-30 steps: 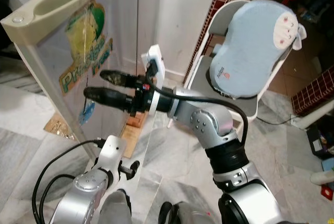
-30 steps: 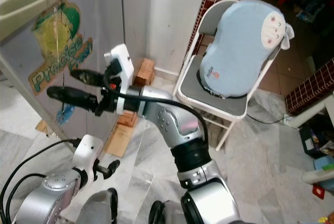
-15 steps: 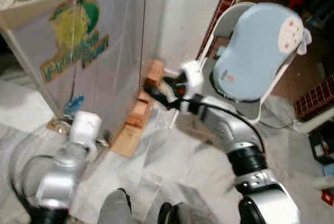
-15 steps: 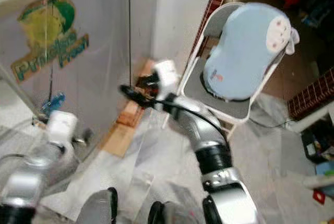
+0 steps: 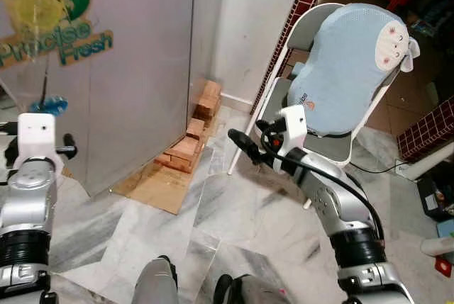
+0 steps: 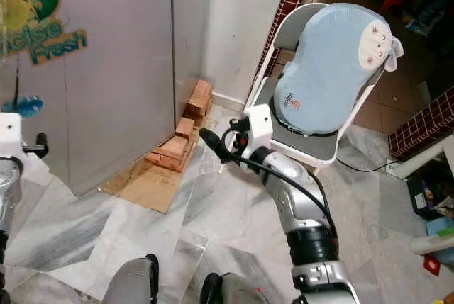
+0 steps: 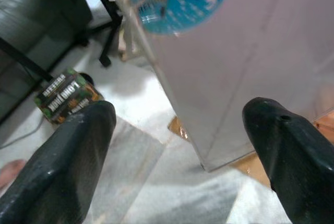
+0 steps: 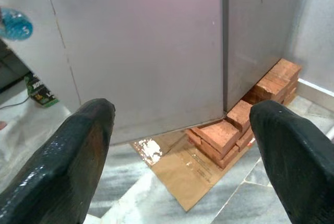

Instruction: Restocking fridge

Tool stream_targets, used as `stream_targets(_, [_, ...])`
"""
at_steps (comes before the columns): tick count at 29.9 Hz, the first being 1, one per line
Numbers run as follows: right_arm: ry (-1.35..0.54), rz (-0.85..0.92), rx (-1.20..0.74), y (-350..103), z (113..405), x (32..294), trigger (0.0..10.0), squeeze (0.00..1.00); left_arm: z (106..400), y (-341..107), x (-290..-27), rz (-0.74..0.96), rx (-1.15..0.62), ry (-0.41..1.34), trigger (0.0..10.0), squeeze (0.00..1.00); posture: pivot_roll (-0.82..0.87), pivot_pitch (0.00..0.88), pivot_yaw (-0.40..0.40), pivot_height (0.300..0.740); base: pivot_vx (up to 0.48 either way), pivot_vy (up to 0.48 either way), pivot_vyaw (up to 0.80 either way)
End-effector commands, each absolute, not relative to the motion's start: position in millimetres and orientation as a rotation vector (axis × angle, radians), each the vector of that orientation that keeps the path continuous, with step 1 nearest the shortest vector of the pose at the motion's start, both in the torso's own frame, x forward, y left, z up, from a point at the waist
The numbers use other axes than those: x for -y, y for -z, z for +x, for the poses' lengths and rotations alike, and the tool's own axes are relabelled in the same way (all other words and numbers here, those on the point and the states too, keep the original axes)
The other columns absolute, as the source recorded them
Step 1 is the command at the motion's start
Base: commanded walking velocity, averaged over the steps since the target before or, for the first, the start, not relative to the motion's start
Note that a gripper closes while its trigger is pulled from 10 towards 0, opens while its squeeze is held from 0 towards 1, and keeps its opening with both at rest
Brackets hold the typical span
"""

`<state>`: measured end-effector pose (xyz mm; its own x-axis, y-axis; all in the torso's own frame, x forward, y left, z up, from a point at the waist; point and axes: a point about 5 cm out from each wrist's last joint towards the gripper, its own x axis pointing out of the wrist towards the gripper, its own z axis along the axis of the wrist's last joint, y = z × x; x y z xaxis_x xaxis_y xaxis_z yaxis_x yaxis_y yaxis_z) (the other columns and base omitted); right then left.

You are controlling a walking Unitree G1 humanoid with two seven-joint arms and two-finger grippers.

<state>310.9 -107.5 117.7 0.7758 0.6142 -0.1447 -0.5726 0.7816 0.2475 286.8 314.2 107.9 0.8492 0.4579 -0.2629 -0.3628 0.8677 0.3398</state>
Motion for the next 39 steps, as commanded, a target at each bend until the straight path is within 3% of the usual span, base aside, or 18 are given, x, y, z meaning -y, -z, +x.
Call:
stream_targets(1, [-0.633, 0.178, -0.204, -120, 311, 109, 10.0, 0.00, 283, -100, -300, 0.267, -0.340, -0.404, 10.0, 0.00, 0.14, 0.128, -0.125, 0.740, 0.000, 0.000, 0.00])
stream_targets(3, [-0.633, 0.178, -0.204, -120, 311, 109, 10.0, 0.00, 283, -100, -300, 0.267, -0.340, -0.404, 10.0, 0.00, 0.14, 0.128, -0.125, 0.740, 0.000, 0.000, 0.00])
stream_targets(7, [-0.492, 0.126, -0.143, -117, 315, 115, 10.0, 0.00, 256, -90, -237, 0.191, -0.160, -0.232, 10.0, 0.00, 0.13, 0.110, -0.130, 0.740, 0.000, 0.000, 0.00])
stream_targets(11, [-0.441, 0.122, -0.129, -117, 316, 119, 10.0, 0.00, 251, -87, -230, 0.175, -0.149, -0.217, 10.0, 0.00, 0.13, 0.110, -0.130, 0.740, 0.000, 0.000, 0.00])
stream_targets(13, [-0.186, 0.074, -0.072, -120, 326, 144, 10.0, 0.00, 247, -82, -221, 0.111, -0.138, -0.188, 10.0, 0.00, 0.13, 0.115, -0.126, 0.740, 0.000, 0.000, 0.00])
stream_targets(16, [-0.069, 0.061, -0.057, -122, 329, 156, 10.0, 0.00, 253, -87, -215, 0.113, -0.107, -0.143, 10.0, 0.00, 0.12, 0.118, -0.125, 0.740, 0.000, 0.000, 0.00])
stream_targets(25, [0.023, 0.038, -0.055, -111, 321, 170, 10.0, 0.00, 253, -97, -207, 0.075, -0.058, -0.126, 10.0, 0.00, 0.10, 0.124, -0.112, 0.740, 0.000, 0.000, -0.23])
stream_targets(39, [0.013, 0.069, -0.049, -112, 325, 165, 10.0, 0.00, 252, -98, -205, 0.087, -0.066, -0.085, 10.0, 0.00, 0.11, 0.126, -0.107, 0.740, 0.000, 0.451, -0.72])
